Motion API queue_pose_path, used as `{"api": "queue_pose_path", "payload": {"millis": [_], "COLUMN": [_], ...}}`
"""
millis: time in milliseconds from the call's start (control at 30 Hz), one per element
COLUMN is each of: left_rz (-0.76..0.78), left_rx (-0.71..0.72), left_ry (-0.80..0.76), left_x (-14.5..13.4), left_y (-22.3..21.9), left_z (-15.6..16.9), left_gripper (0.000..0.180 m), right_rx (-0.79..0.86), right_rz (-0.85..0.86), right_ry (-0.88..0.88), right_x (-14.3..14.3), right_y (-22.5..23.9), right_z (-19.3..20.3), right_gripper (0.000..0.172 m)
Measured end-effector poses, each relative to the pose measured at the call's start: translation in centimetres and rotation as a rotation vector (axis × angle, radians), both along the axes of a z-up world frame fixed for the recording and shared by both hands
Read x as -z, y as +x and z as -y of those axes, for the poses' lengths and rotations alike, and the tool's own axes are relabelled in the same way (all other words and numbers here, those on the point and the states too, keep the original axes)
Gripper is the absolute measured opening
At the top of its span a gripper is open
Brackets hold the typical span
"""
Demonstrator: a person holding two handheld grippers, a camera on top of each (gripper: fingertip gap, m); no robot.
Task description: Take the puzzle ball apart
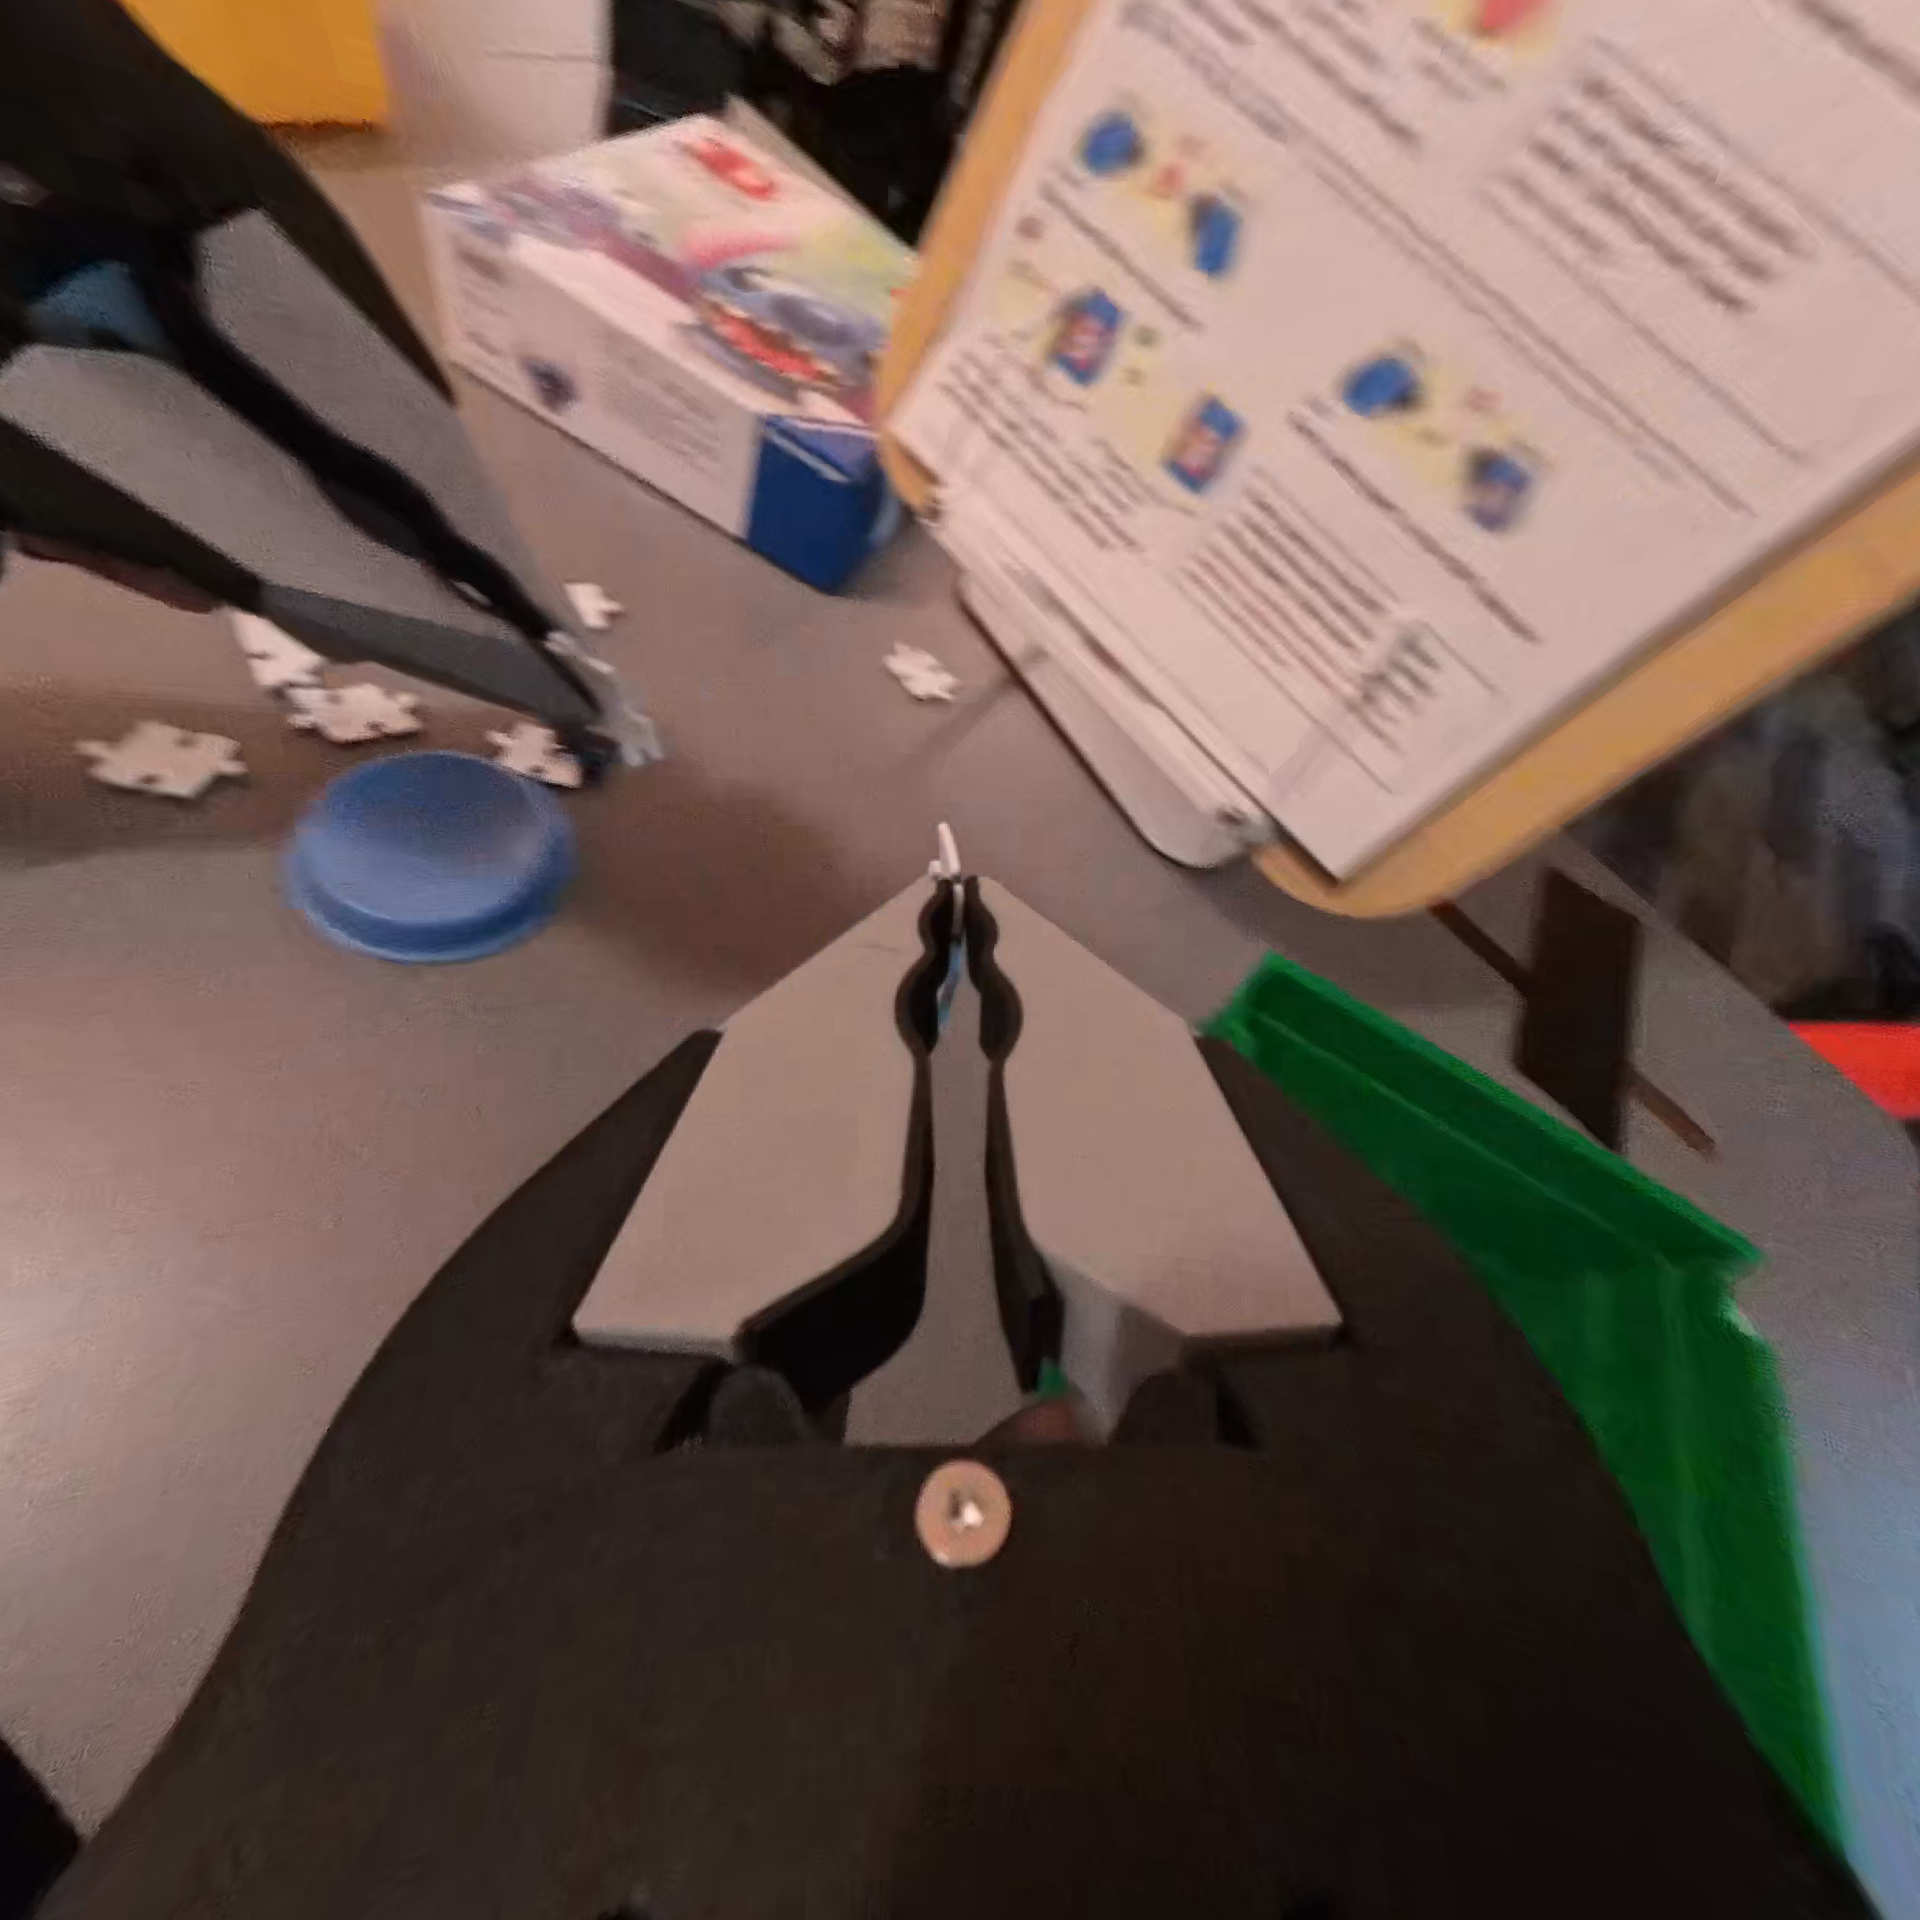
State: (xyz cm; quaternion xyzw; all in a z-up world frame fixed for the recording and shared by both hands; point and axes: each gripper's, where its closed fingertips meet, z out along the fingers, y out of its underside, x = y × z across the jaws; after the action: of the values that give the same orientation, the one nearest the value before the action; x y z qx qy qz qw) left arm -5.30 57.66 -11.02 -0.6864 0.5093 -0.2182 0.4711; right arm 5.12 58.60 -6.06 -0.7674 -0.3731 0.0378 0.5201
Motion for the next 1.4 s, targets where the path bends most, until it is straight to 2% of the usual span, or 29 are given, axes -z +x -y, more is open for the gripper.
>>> {"api": "queue_pose_path", "payload": {"millis": [67, 100, 133, 167, 200, 233, 300, 400, 467, 533, 600, 667, 767, 900, 1000, 1100, 1167, 1300, 1400], "left_rz": [0.019, 0.018, 0.012, 0.004, -0.007, -0.015, 0.028, 0.075, 0.060, 0.030, -0.010, -0.038, -0.048, -0.116, -0.091, -0.046, -0.022, -0.015, -0.082], "left_rx": [0.081, 0.109, 0.101, 0.073, 0.041, -0.001, -0.096, -0.172, -0.232, -0.320, -0.424, -0.468, -0.500, -0.504, -0.433, -0.394, -0.389, -0.447, -0.455], "left_ry": [0.016, 0.018, 0.010, -0.019, -0.060, -0.086, -0.065, -0.036, -0.017, -0.012, -0.054, -0.164, -0.277, -0.343, -0.341, -0.285, -0.299, -0.282, -0.296], "left_x": [-2.1, -2.8, -3.3, -3.5, -3.5, -3.7, -4.9, -6.3, -6.2, -5.1, -3.0, 0.2, 5.0, 9.9, 10.3, 9.4, 9.6, 9.8, 10.9], "left_y": [6.0, 9.0, 11.9, 14.3, 16.0, 17.0, 16.8, 12.5, 7.1, -0.1, -8.0, -14.2, -19.5, -21.7, -21.6, -21.4, -21.3, -21.9, -22.5], "left_z": [0.1, -0.2, -1.0, -2.1, -3.0, -4.1, -5.9, -6.7, -6.6, -6.6, -6.5, -5.6, -4.6, -4.5, -3.5, -3.1, -3.1, -4.3, -4.1], "left_gripper": [0.000, 0.000, 0.001, 0.018, 0.042, 0.057, 0.058, 0.059, 0.059, 0.059, 0.057, 0.055, 0.058, 0.063, 0.064, 0.059, 0.052, 0.049, 0.054], "right_rx": [0.205, 0.293, 0.369, 0.435, 0.477, 0.487, 0.456, 0.345, 0.170, -0.022, -0.176, -0.250, -0.364, -0.448, -0.453, -0.475, -0.502, -0.499, -0.438], "right_rz": [0.031, 0.047, 0.062, 0.074, 0.078, 0.073, 0.052, 0.024, -0.045, -0.108, -0.117, -0.077, -0.050, -0.026, 0.045, 0.089, 0.096, 0.146, 0.148], "right_ry": [-0.034, -0.057, -0.077, -0.083, -0.069, -0.043, 0.017, 0.070, 0.051, 0.000, -0.067, -0.138, -0.279, -0.417, -0.462, -0.478, -0.451, -0.419, -0.374], "right_x": [-0.7, -0.6, -0.4, -0.3, -0.4, -0.7, -1.3, -1.7, -1.2, -0.2, 1.8, 4.7, 9.1, 13.2, 15.7, 17.4, 17.4, 17.2, 14.4], "right_y": [7.3, 10.4, 13.1, 15.3, 16.8, 17.3, 16.7, 12.8, 7.3, 1.1, -4.6, -9.1, -15.7, -22.3, -25.0, -26.6, -27.1, -26.5, -24.4], "right_z": [-0.9, -1.4, -1.8, -1.9, -1.7, -1.2, -0.1, 1.3, 2.2, 3.2, 3.3, 1.8, -0.9, -4.5, -6.5, -7.1, -7.2, -7.3, -7.1], "right_gripper": [0.000, 0.010, 0.032, 0.047, 0.051, 0.050, 0.047, 0.044, 0.043, 0.042, 0.042, 0.047, 0.052, 0.056, 0.057, 0.057, 0.038, 0.037, 0.038]}}
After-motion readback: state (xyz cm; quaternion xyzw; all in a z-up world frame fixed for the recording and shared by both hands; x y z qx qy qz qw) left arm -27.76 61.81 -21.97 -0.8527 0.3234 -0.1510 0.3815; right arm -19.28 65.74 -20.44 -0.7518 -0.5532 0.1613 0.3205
